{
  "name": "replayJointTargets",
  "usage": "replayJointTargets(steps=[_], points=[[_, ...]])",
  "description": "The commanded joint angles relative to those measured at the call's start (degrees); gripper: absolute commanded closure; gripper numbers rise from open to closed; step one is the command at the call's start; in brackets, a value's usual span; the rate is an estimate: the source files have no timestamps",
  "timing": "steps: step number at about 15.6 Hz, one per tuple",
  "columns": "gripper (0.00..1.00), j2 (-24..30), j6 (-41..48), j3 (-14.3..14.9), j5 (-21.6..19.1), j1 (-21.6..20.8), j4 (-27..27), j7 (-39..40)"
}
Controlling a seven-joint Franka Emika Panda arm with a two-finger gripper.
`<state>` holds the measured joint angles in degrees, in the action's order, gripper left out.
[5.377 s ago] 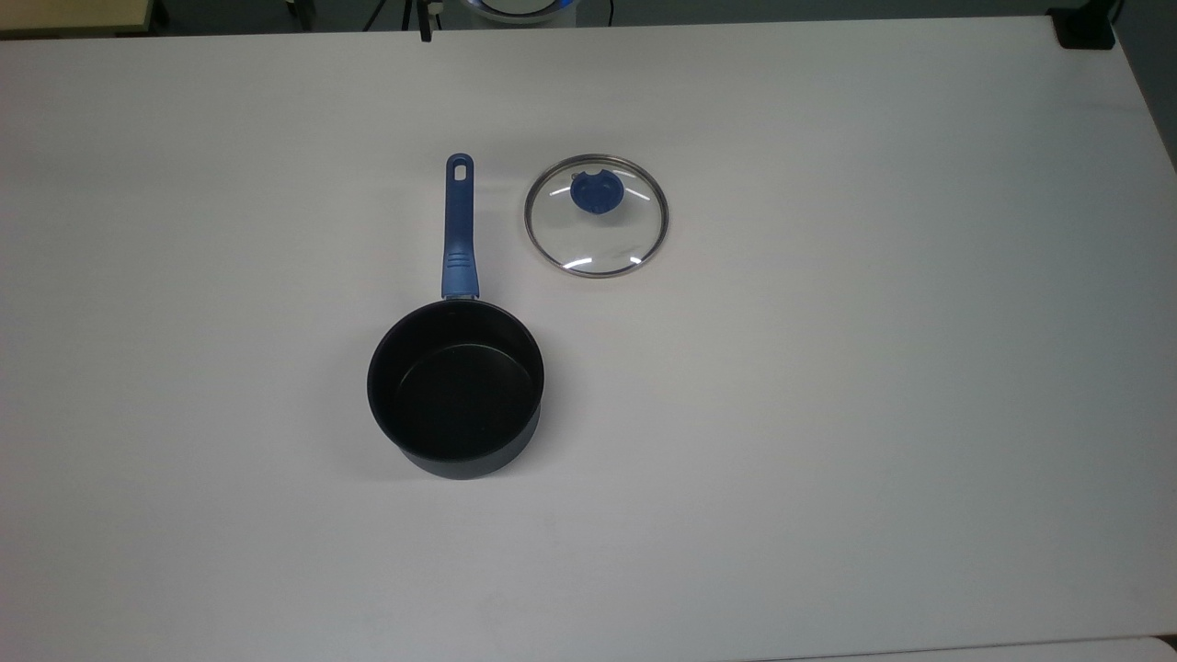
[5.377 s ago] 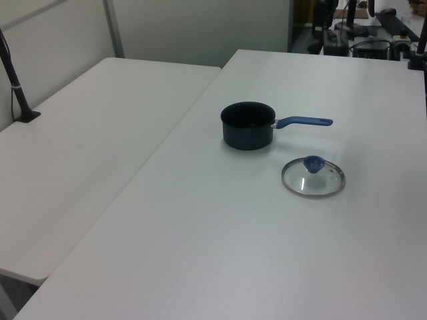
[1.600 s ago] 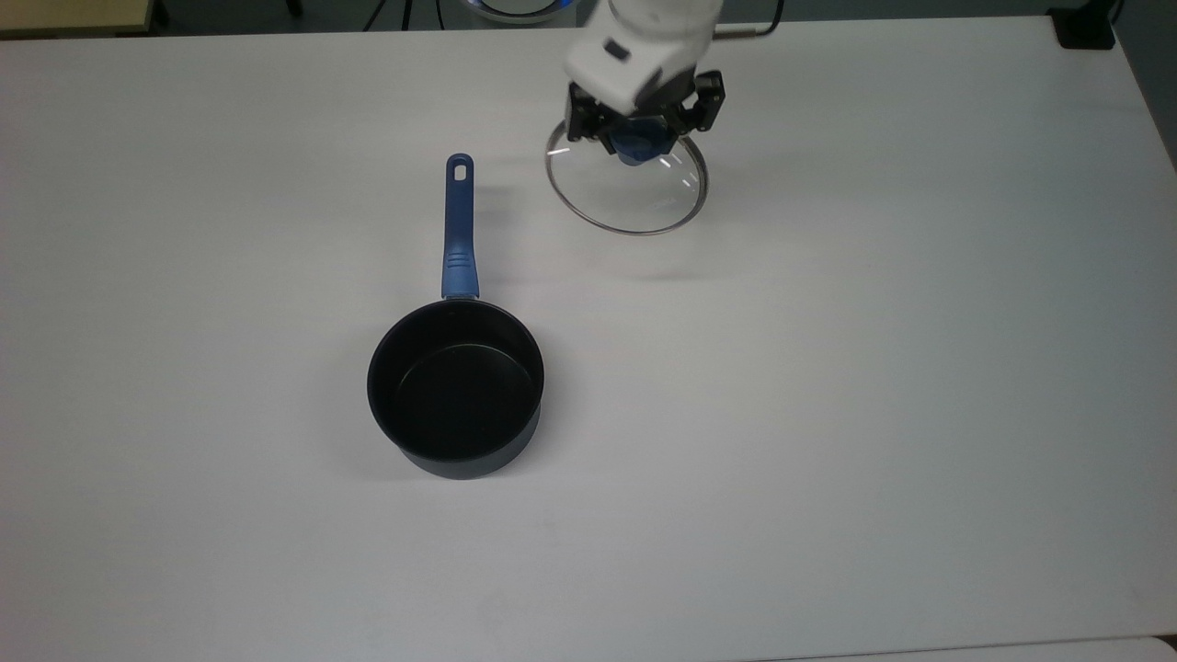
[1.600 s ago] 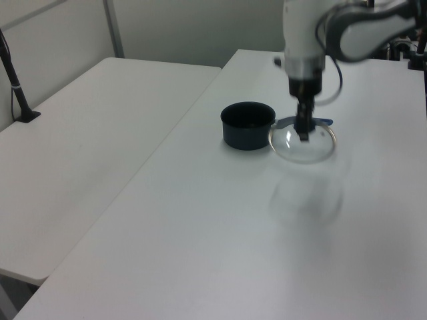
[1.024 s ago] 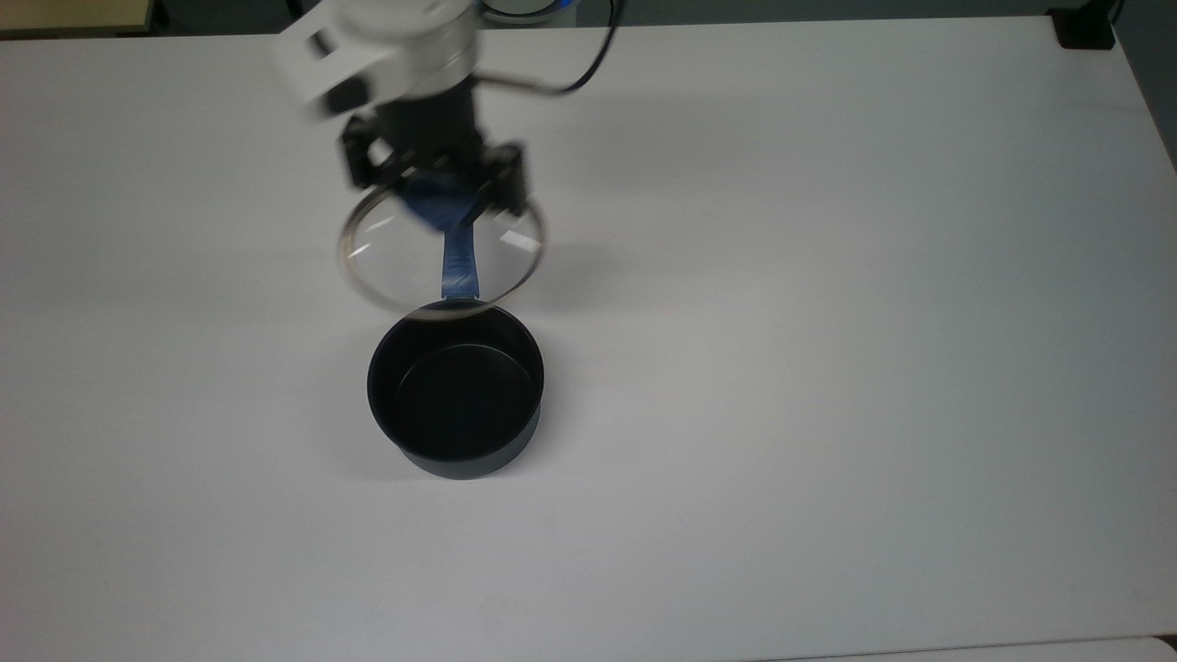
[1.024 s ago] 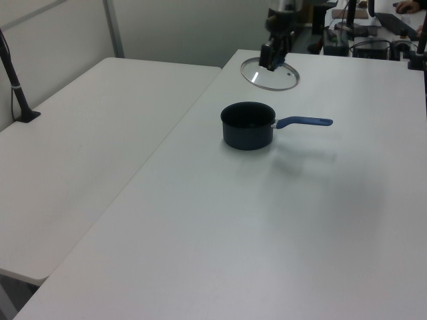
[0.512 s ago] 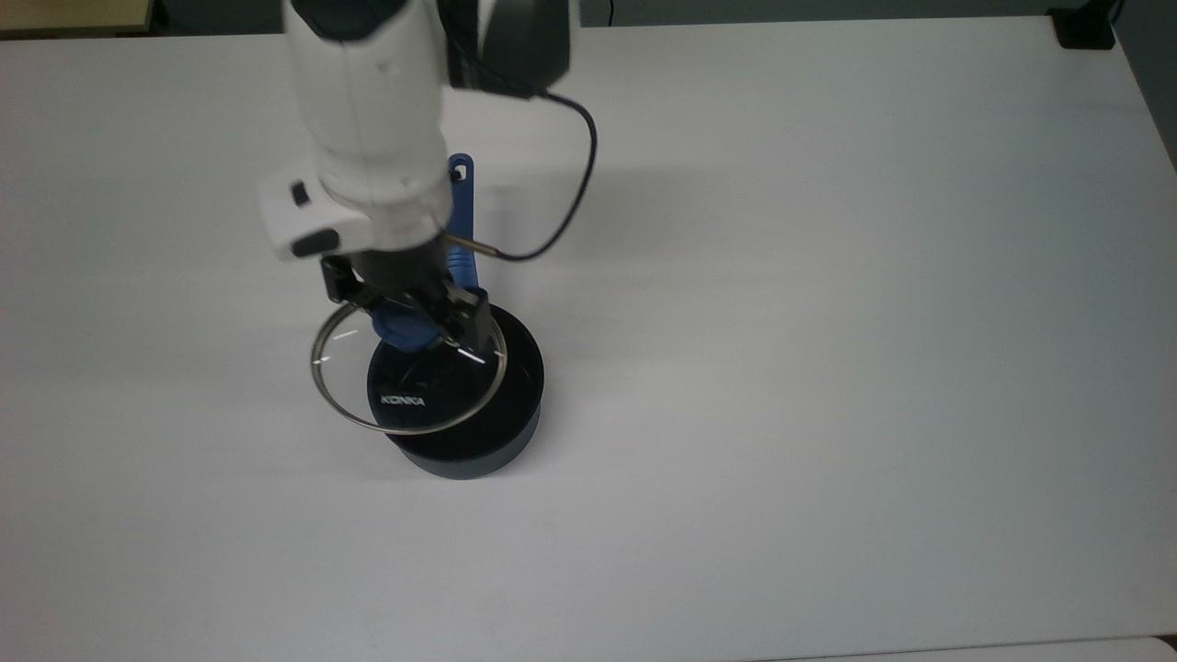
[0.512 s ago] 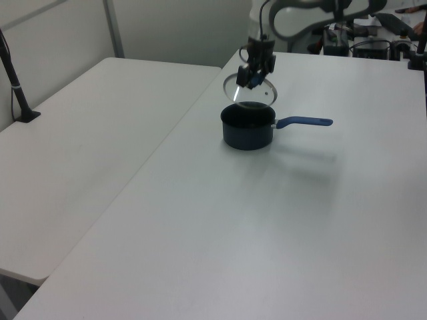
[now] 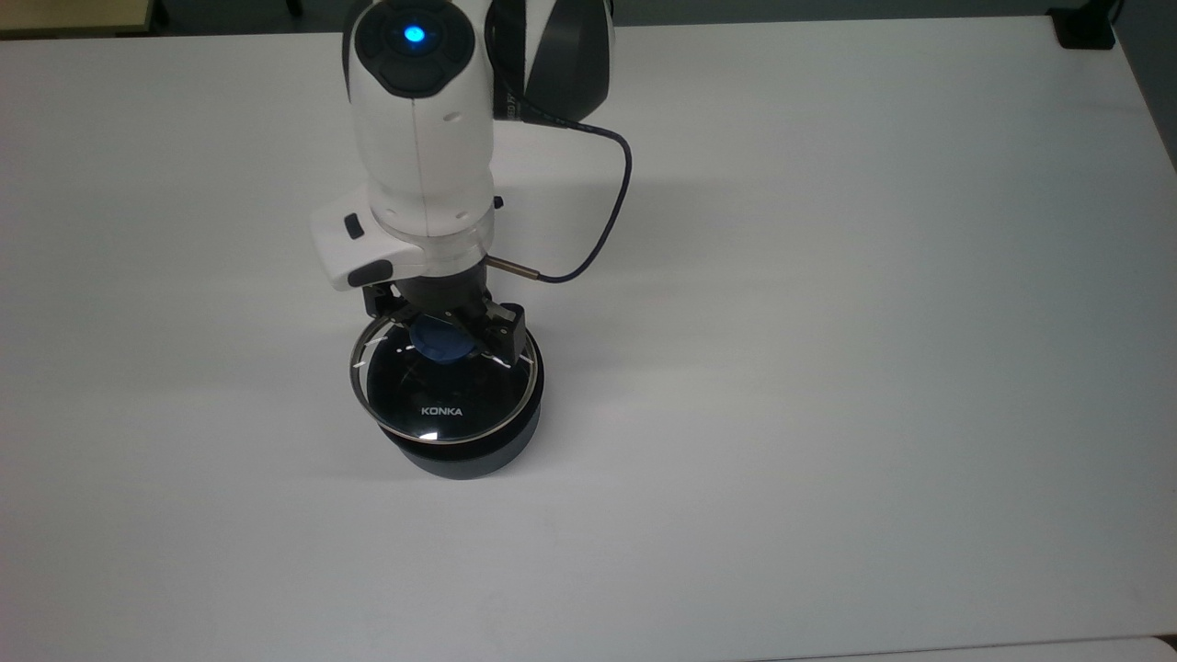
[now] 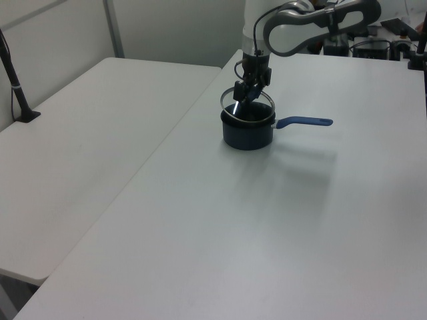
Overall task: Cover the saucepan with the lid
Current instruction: 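Open the gripper to release the knob of the seated lid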
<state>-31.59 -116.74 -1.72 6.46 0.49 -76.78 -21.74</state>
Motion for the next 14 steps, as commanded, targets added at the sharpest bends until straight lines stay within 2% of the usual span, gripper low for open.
replayJointTargets(steps=[1, 3, 6, 9, 10, 11, 12, 14], points=[[0.53, 0.2, -1.5, 0.8, 1.4, -1.0, -1.1, -2.1], [0.52, 0.0, -3.0, 0.8, 1.8, -1.0, -1.4, -3.2], [0.4, 0.0, -3.0, 0.8, 2.4, -1.0, -1.4, -3.1], [0.35, 0.1, -2.8, 0.8, 2.4, -1.0, -1.4, -3.1], [0.3, 0.1, -2.7, 0.8, 2.4, -1.0, -1.4, -3.1], [0.12, 0.2, -2.6, 0.8, 2.3, -1.0, -1.4, -3.3], [0.0, 0.3, -2.4, 0.8, 2.4, -1.0, -1.4, -3.3], [0.0, 0.6, -2.4, 0.8, 2.4, -0.9, -1.4, -3.3]])
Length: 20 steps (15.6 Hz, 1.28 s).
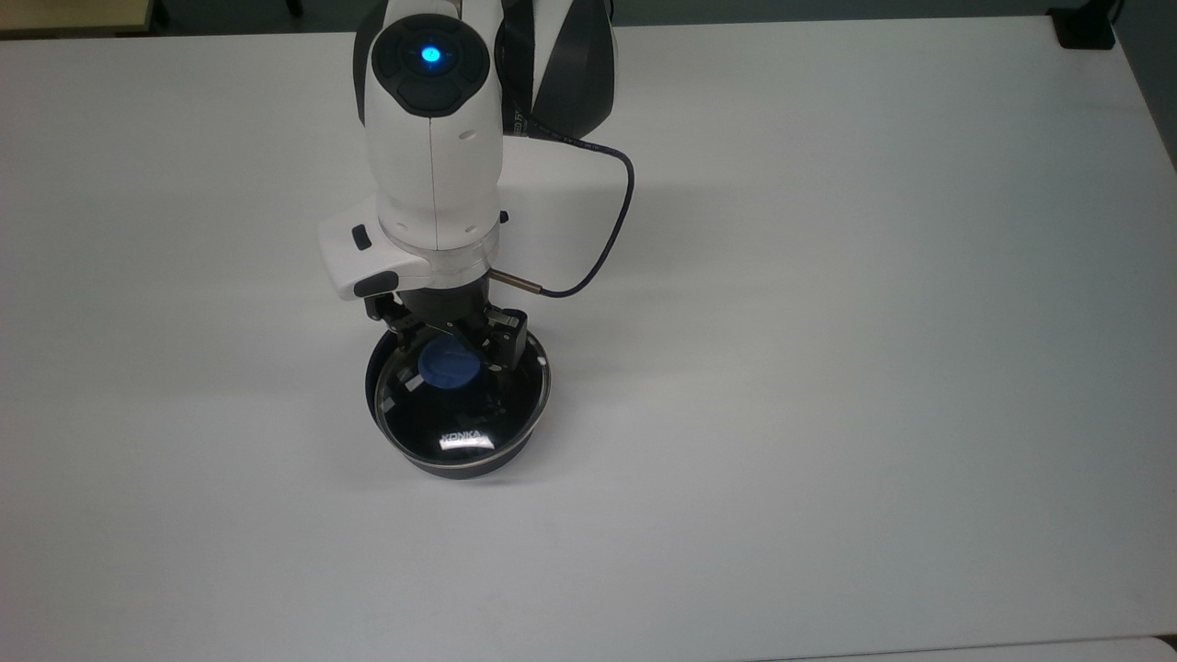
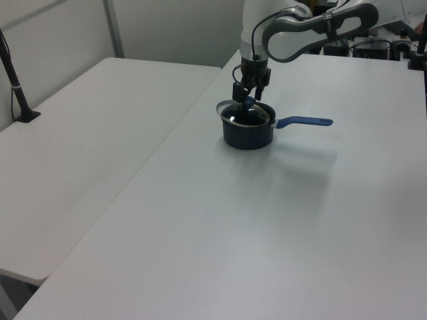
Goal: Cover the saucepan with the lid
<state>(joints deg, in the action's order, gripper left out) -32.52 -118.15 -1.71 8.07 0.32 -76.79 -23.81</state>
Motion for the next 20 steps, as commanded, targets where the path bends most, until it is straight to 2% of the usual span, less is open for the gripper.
replayJointTargets(steps=[1, 4, 8, 14, 17, 20], points=[[0.0, 1.6, -0.9, 0.7, 0.8, -0.8, -1.4, -1.2], [0.0, 3.9, -0.7, 0.7, 0.4, -0.7, -1.4, -1.3], [0.0, 11.2, 11.0, 0.7, -0.1, 0.3, -3.4, -1.2], [0.0, 26.2, 22.8, 0.6, -0.8, 1.8, -12.5, 5.2], [0.0, 32.3, 26.3, 1.1, -3.6, 1.8, -16.4, 8.6], [0.0, 36.0, 25.9, 3.6, -4.0, 0.0, -20.2, 10.4]])
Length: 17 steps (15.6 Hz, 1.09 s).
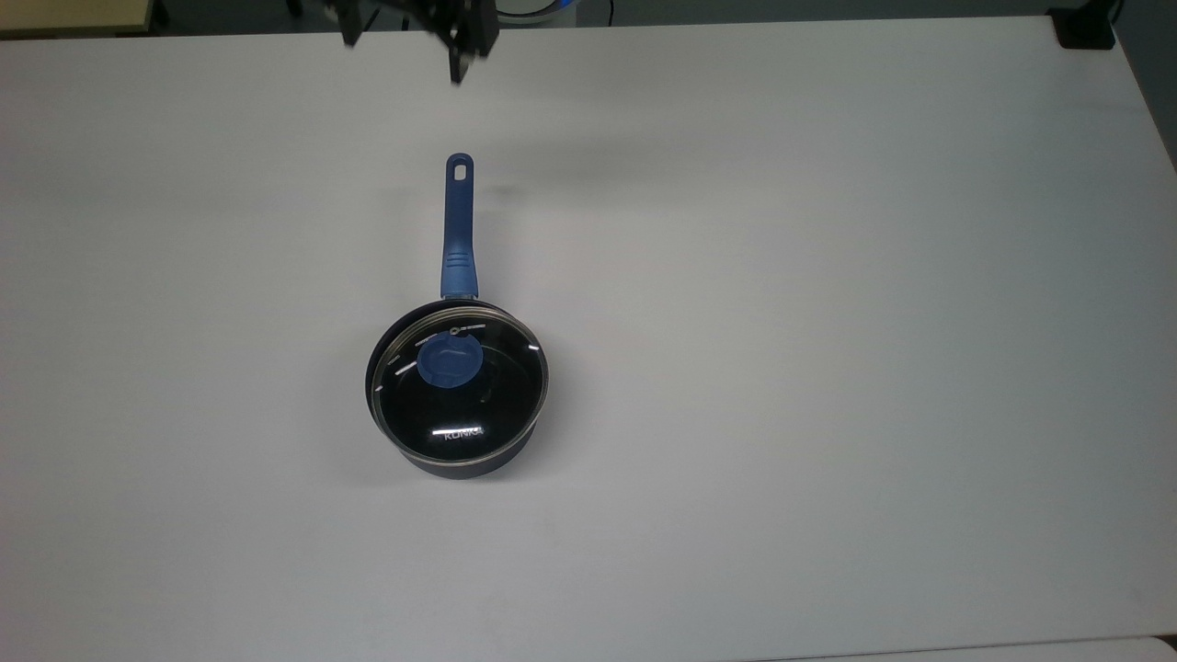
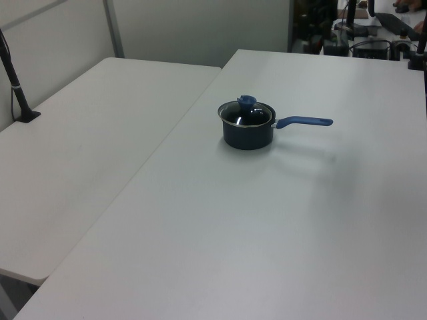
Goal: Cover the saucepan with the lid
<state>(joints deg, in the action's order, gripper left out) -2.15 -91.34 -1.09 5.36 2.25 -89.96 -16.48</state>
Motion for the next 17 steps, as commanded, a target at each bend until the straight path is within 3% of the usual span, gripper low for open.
replayJointTargets(steps=[1, 3, 6, 17], points=[[0.0, 5.8, -0.9, 4.0, -1.3, -3.4, -7.2, 4.2], [0.0, 5.9, -1.0, 5.5, -1.3, -4.5, -7.2, 8.2], [0.0, 5.6, -2.3, 5.5, -1.4, -4.3, -6.9, 15.2], [0.0, 5.5, -3.7, 5.5, -1.5, -4.0, -6.7, 17.9]])
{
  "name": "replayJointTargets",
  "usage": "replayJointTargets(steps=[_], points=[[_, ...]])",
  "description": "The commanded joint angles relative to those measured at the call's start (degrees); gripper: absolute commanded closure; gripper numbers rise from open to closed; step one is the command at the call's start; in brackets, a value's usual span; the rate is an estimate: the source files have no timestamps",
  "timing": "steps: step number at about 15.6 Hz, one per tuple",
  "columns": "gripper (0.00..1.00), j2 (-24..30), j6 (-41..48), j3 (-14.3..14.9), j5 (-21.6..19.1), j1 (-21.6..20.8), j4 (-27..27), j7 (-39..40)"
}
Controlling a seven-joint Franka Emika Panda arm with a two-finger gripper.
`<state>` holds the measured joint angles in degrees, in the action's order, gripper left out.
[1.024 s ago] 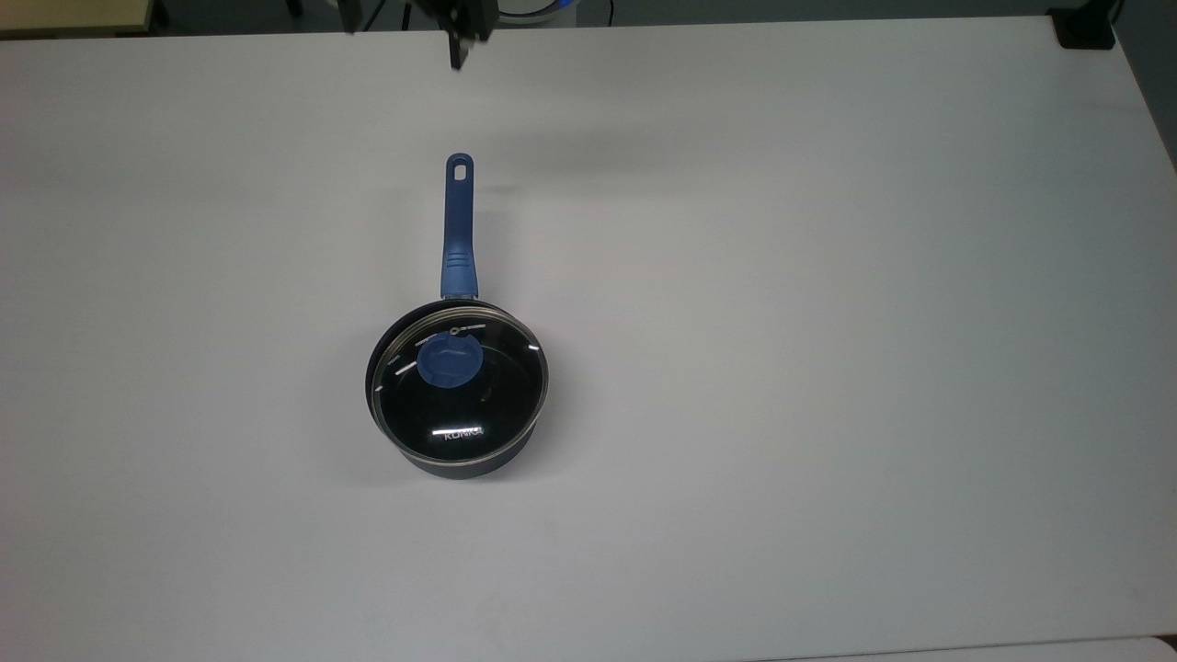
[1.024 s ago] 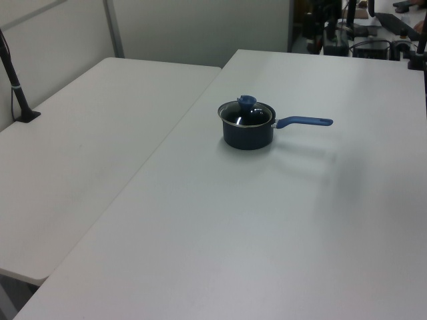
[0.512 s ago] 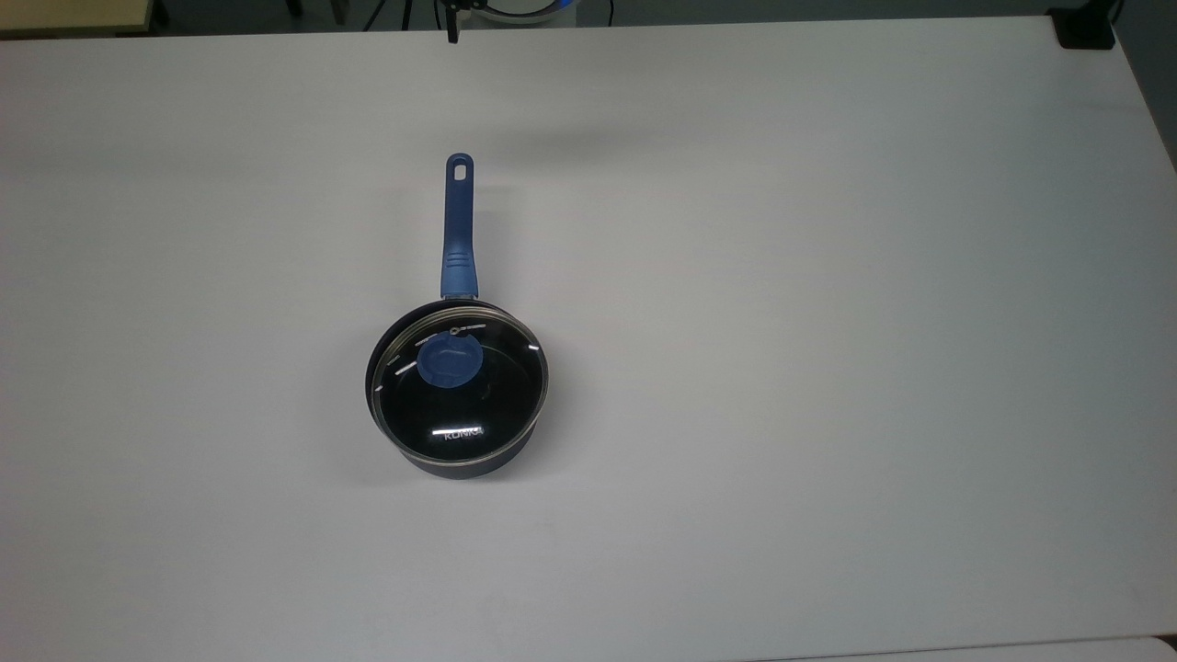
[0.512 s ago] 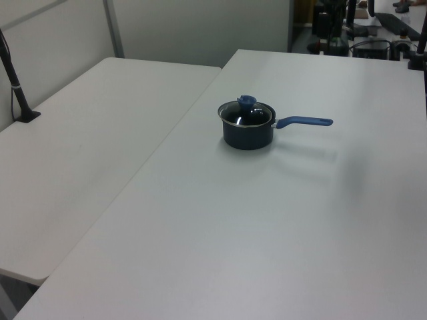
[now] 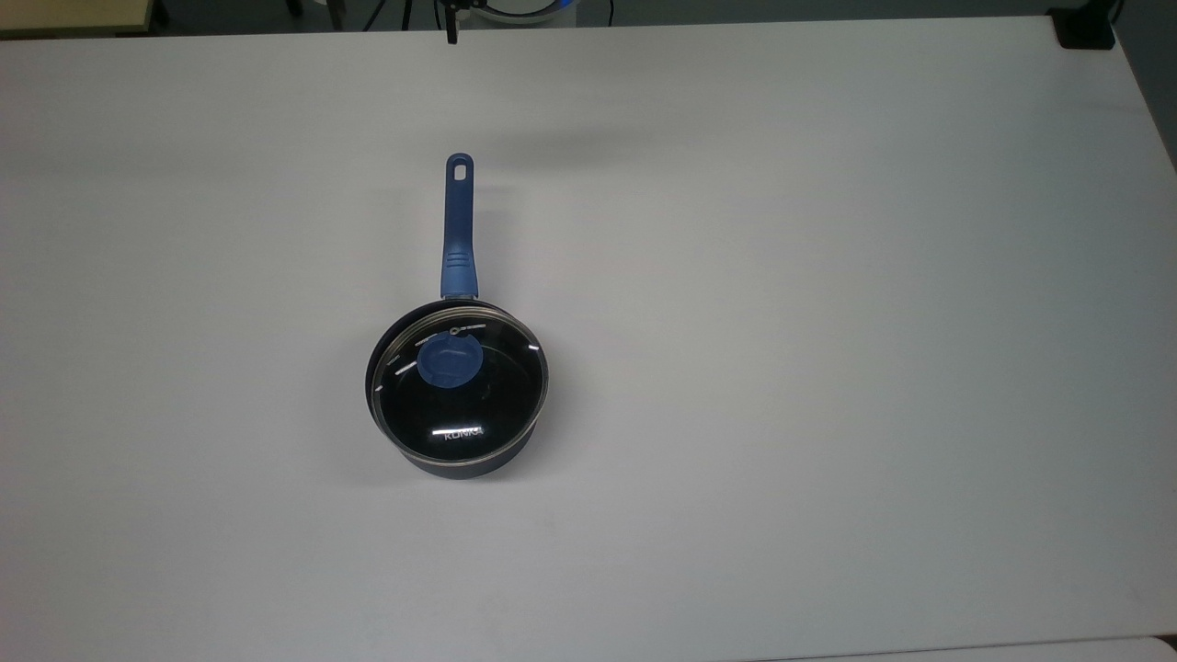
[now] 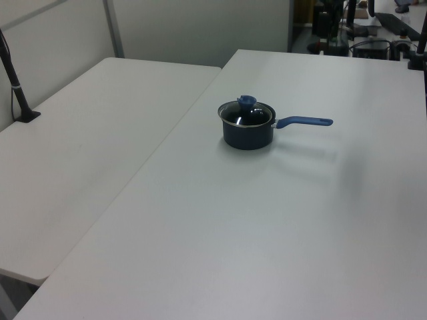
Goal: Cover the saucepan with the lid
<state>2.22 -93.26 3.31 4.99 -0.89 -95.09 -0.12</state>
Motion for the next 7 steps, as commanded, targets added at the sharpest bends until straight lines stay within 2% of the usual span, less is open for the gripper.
replayJointTargets(steps=[1, 7], points=[[0.0, 1.0, -1.7, 1.2, -1.1, -0.9, -1.6, 1.4], [0.0, 1.0, -1.7, 1.2, -1.1, -0.8, -1.2, 1.3]])
